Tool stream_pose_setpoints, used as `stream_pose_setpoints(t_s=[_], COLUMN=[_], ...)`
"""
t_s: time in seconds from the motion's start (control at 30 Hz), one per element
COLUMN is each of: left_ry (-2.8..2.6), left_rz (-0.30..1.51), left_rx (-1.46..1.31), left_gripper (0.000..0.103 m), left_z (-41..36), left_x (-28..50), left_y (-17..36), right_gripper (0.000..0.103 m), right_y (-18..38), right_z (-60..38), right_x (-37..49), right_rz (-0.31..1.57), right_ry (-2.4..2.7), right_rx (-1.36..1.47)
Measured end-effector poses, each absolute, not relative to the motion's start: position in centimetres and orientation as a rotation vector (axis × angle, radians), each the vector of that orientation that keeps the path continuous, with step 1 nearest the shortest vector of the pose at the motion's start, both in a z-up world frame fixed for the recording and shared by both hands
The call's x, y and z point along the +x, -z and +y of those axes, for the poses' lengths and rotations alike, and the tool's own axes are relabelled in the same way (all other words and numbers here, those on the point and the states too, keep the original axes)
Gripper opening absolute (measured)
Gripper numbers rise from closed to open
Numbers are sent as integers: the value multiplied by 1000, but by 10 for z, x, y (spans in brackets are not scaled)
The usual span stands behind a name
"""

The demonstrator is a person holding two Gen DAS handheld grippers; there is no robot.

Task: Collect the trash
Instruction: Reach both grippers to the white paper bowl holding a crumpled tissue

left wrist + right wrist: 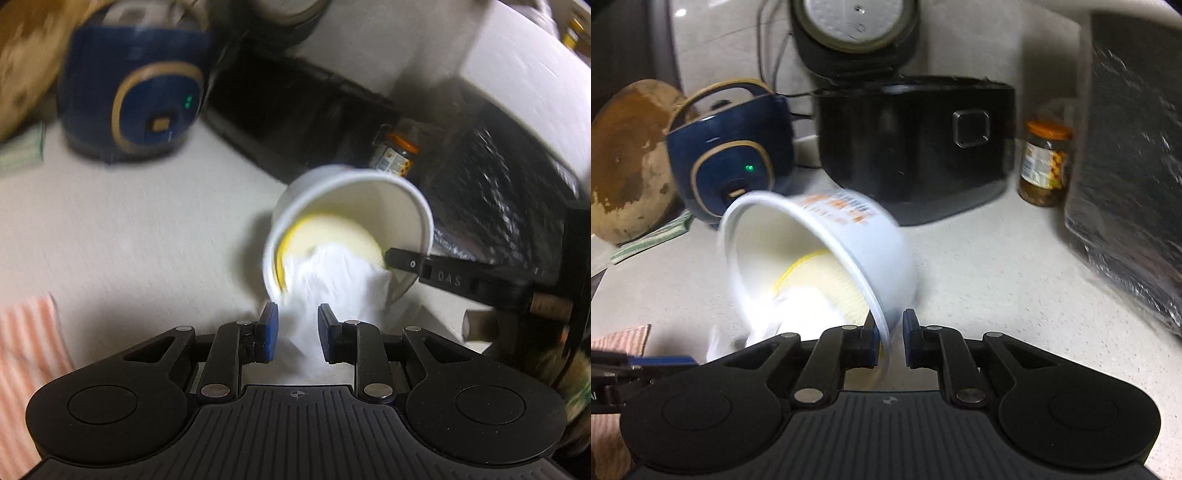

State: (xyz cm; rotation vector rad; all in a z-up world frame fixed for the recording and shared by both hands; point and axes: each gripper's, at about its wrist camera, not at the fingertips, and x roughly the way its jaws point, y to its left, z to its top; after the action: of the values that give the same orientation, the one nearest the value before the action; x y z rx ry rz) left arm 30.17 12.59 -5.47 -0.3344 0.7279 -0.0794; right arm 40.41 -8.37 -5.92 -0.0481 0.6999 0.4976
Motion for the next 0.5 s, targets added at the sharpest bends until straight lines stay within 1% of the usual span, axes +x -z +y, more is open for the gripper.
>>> stream_pose_setpoints(t_s=[0.07, 0.1, 0.13, 0.17, 0.2, 0.23, 0.3, 0.33, 0.4, 0.5], left_ry=[84, 84, 79, 73, 68, 65, 68, 70, 70, 58], left_rz=[712, 710, 711, 712, 716, 720, 722, 723, 729, 734], left_rx=[-312, -321, -328, -331, -332, -333, -332, -336, -342, -325], left_gripper=[27, 27, 27, 27, 27, 27, 27, 27, 27, 27], left_z=[127, 129, 131, 132, 134, 134, 134, 134, 135, 136], left_x=[298, 297, 296, 296, 296, 298, 299, 300, 301, 301], left_y=[51, 51, 52, 52, 53, 53, 54, 54, 53, 51], right_gripper=[15, 22, 36, 44, 57, 61, 63, 68, 72, 72], right_y=[55, 52, 48, 45, 42, 40, 39, 41, 49, 70], right_z=[-84, -84, -85, -86, -88, -88, -86, -83, -71, -45], right_x=[400, 398, 390, 382, 372, 364, 353, 350, 350, 356], right_rz=[688, 669, 640, 611, 580, 554, 544, 564, 616, 687], right_ry=[-469, -459, -449, -435, -421, -417, -454, -495, -561, -558], right_rx=[-41, -42, -48, -56, -66, -72, -56, -38, -26, -90])
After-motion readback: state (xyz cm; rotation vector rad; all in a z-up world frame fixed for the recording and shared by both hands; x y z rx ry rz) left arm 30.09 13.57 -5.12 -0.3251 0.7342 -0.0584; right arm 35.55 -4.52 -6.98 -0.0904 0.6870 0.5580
